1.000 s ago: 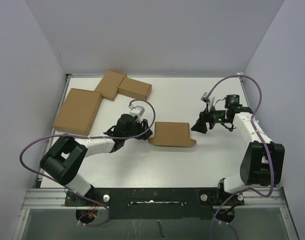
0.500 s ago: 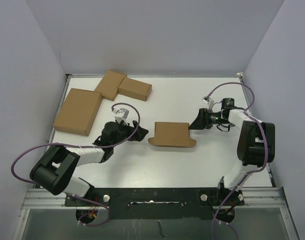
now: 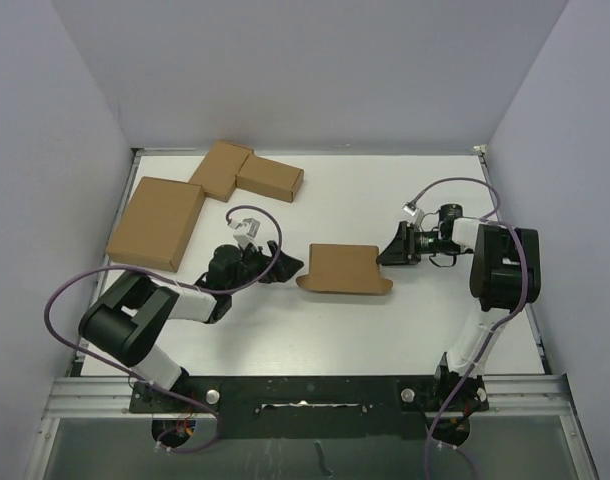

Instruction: Fold the paper box

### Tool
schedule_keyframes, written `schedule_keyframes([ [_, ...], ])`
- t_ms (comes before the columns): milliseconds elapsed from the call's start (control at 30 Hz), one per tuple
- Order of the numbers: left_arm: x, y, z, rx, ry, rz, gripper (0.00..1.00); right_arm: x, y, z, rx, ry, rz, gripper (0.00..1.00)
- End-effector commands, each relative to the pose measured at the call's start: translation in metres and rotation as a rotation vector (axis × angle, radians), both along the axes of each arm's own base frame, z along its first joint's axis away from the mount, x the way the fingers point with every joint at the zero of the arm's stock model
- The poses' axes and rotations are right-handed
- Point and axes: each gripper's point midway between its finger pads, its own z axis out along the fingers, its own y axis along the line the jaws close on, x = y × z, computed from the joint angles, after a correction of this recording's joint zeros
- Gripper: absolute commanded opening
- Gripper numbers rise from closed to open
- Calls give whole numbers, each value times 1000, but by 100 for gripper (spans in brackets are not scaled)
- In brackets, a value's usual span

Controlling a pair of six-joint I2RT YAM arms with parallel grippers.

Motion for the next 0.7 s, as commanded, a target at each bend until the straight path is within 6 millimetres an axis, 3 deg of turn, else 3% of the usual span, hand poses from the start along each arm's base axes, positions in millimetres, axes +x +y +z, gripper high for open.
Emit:
schedule_keyframes([
  [0,14,-13,22,-91,-44,-8,88,11,-3,9,61,-4,-19,40],
  [300,18,-21,6,-137,36,-7,88,12,-14,-2,79,49,-57,27],
  [467,19,-31,7,-242,79,-7,88,11,-20,-7,94,78,-74,23],
  [567,19,-35,5,-270,89,-8,89,12,-19,-2,109,64,-67,25],
  [667,18,-36,2,-261,91,-3,89,14,-18,9,129,30,-57,40],
])
